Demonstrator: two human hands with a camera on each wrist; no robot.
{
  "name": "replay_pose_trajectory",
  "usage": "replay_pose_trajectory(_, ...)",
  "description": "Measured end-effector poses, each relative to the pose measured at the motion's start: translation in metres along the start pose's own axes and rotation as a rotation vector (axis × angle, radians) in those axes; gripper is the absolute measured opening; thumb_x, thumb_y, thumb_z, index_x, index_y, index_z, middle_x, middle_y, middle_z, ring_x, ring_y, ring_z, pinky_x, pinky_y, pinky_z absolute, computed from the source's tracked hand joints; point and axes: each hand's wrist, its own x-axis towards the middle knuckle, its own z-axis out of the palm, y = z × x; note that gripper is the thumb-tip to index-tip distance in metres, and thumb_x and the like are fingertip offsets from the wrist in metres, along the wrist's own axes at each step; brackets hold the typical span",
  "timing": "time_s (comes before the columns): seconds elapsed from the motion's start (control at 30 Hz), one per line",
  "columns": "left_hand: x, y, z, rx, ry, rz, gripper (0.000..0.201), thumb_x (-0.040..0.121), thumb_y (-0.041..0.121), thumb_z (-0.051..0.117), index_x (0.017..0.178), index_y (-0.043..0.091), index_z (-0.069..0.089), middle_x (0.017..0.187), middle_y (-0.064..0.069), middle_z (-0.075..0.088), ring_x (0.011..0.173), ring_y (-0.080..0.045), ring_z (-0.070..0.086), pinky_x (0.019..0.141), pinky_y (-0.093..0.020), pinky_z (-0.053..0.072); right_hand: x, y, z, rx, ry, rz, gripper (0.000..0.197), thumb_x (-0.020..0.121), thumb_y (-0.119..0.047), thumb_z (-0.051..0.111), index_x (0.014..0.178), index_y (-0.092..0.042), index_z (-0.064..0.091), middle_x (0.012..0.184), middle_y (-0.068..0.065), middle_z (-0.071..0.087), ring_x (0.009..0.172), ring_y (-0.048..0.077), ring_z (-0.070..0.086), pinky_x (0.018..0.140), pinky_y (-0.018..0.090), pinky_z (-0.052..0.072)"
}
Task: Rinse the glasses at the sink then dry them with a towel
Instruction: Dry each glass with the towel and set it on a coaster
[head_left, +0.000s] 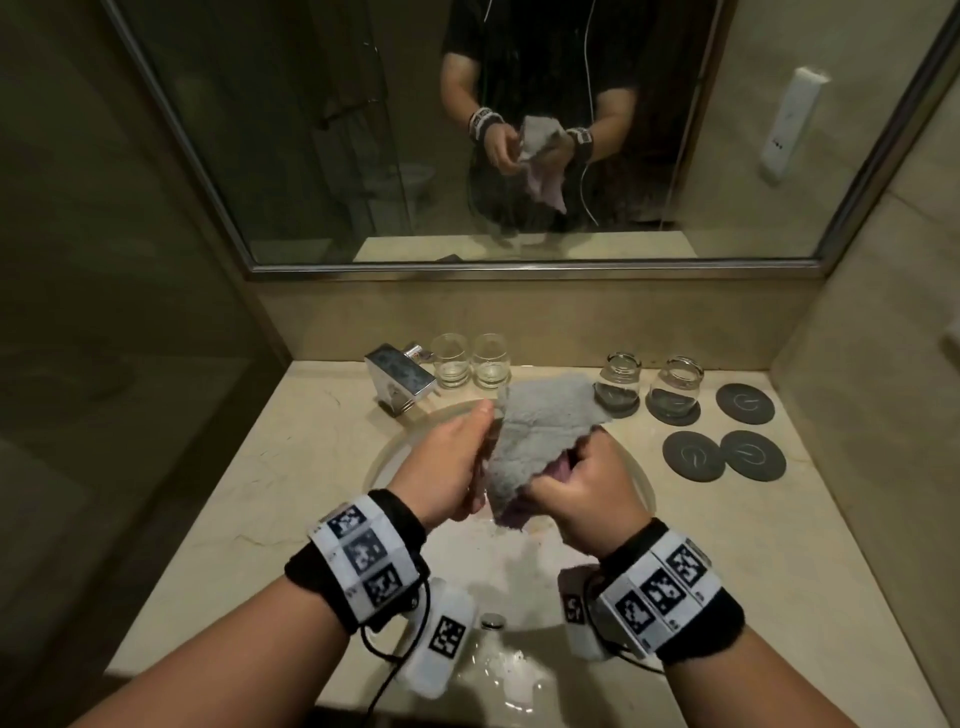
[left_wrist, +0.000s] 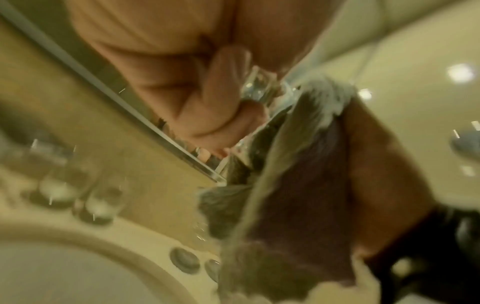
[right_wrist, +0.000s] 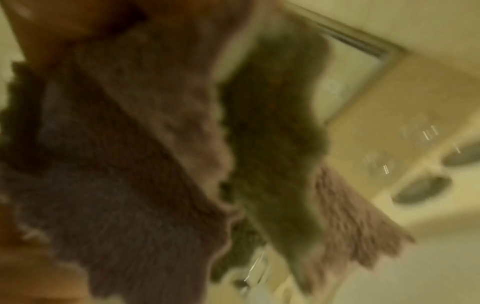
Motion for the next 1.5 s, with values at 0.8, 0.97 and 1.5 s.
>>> replay_pose_trajectory(0.8, -0.007, -0.001, 0.0, -0.193, 0.082, 0.109, 0.053, 0.089, 0.058, 0.041, 0.108, 0.016, 0.067, 0.076, 0.0, 0.066, 0.051, -0.014, 0.051, 0.044, -0.024, 0.035, 0.0, -0.017, 0.002, 0.177, 0.134, 0.18, 0.027, 0.071, -0.004, 0.07, 0.096, 0.0, 0.062, 0.078, 0.007, 0.07, 0.066, 0.009, 0.068, 0.057, 0.017, 0.051)
replay_pose_trajectory(0.97, -0.006, -0.006, 0.003, -0.214, 0.195, 0.314, 0.024, 0.094, 0.045, 0.056, 0.106, 0.027, 0.067, 0.073, 0.012, 0.066, 0.056, -0.004, 0.052, 0.051, -0.018, 0.041, 0.012, -0.036, 0.005, 0.033, 0.076, 0.091, 0.023, 0.074, -0.011, 0.065, 0.096, -0.002, 0.065, 0.087, 0.003, 0.073, 0.084, 0.013, 0.069, 0.073, 0.022, 0.052)
replay_pose_trajectory(1.5, -0.015, -0.002, -0.037, -0.138, 0.341, 0.445, 0.043, 0.09, 0.054, 0.046, 0.12, 0.026, 0.057, 0.114, 0.013, 0.062, 0.111, -0.004, 0.056, 0.096, -0.027, 0.044, 0.042, -0.062, 0.057, 0.095, 0.064, 0.254, 0.018, 0.09, -0.018, 0.051, 0.079, -0.012, 0.063, 0.077, 0.003, 0.067, 0.072, 0.012, 0.064, 0.065, 0.025, 0.052)
